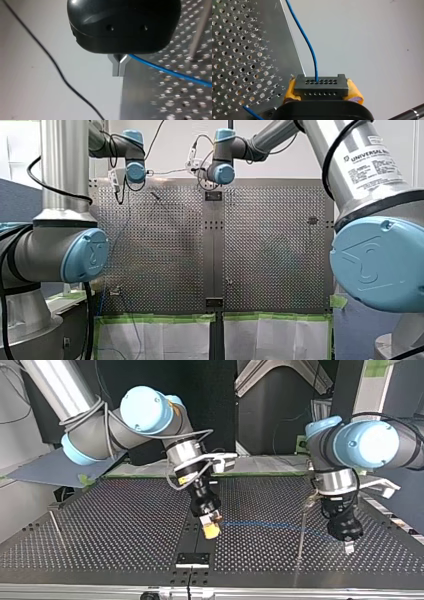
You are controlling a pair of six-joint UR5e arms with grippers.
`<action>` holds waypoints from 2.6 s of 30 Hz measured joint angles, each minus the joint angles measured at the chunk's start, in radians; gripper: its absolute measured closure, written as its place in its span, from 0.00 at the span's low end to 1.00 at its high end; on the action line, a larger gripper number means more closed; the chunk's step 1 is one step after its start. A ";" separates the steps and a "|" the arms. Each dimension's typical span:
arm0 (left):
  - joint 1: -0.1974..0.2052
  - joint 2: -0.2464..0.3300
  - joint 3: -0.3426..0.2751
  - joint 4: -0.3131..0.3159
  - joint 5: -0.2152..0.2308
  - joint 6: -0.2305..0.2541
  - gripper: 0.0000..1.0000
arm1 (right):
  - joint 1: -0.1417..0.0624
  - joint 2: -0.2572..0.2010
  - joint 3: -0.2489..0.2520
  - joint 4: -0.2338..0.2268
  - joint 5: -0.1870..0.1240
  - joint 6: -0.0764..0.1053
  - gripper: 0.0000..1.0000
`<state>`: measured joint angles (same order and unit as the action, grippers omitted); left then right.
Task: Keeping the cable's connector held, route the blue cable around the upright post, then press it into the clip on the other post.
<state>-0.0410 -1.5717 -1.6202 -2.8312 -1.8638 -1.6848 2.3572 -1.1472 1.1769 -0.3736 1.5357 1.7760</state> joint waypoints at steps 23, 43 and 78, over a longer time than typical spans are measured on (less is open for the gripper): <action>0.058 -0.137 0.036 0.005 0.055 -0.012 1.00 | -0.020 0.113 -0.047 -0.005 0.016 -0.026 1.00; 0.048 -0.201 0.036 0.003 0.050 -0.053 1.00 | -0.025 0.190 -0.026 0.005 0.049 -0.090 1.00; -0.016 -0.298 0.036 -0.134 0.078 -0.196 0.00 | -0.021 0.222 0.146 -0.001 0.109 -0.120 1.00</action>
<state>-0.0570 -1.8698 -1.5842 -2.9650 -1.7856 -1.8804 2.3361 -0.9249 1.3227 -0.3748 1.6444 1.6564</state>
